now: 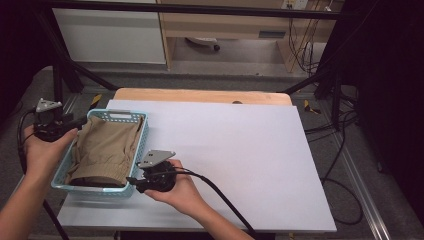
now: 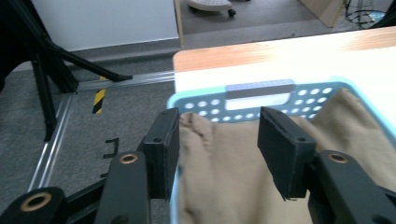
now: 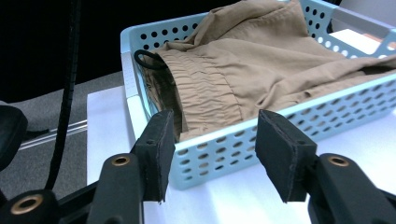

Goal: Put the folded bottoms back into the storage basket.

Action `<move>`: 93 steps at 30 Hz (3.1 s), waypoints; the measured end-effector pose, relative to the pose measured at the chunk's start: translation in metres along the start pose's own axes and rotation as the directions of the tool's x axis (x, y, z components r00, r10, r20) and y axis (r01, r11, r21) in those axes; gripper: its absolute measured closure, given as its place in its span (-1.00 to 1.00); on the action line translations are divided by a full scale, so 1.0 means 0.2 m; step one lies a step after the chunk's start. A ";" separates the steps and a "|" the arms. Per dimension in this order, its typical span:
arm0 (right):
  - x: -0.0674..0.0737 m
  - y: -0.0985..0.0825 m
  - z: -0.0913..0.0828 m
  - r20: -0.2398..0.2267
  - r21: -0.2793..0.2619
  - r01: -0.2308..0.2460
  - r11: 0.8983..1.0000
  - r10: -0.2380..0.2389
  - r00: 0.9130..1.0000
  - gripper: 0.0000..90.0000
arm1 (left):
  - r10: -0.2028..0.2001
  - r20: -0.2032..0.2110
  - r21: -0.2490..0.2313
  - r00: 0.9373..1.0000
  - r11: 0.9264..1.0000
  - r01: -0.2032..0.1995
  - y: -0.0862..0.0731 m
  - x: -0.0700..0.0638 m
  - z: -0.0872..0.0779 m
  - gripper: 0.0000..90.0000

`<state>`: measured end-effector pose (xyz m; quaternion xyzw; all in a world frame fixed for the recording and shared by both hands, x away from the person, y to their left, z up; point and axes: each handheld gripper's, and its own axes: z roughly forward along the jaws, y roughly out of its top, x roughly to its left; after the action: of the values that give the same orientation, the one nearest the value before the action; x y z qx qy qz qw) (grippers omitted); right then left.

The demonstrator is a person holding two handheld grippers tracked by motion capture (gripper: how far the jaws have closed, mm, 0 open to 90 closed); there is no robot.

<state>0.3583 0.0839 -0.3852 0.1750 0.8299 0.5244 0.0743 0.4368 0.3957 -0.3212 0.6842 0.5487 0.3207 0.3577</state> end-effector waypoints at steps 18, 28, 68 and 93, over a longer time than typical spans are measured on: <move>-0.04 -0.01 -0.14 0.051 0.010 -0.018 1.000 0.017 0.999 -0.30 | 0.021 0.056 0.006 0.998 1.000 -0.021 -0.03 -0.13 0.06 -0.12; -0.06 -0.01 -0.15 0.080 0.009 -0.021 1.000 0.020 0.997 -0.47 | 0.018 0.074 -0.008 0.997 1.000 -0.018 -0.02 -0.19 0.05 -0.37; -0.19 0.03 -0.30 0.332 0.097 -0.028 0.995 -0.006 0.943 -0.81 | 0.034 0.101 0.016 0.994 0.999 -0.036 0.02 -0.39 -0.02 -0.81; -0.29 0.03 -0.40 0.306 0.101 -0.059 0.993 0.026 0.952 -0.85 | 0.029 0.166 0.013 0.986 0.999 -0.032 -0.02 -0.46 -0.07 -0.87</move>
<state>0.3889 -0.0033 -0.3474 0.2754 0.8319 0.4467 0.1804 0.4054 0.3083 -0.3222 0.7197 0.5089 0.2637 0.3917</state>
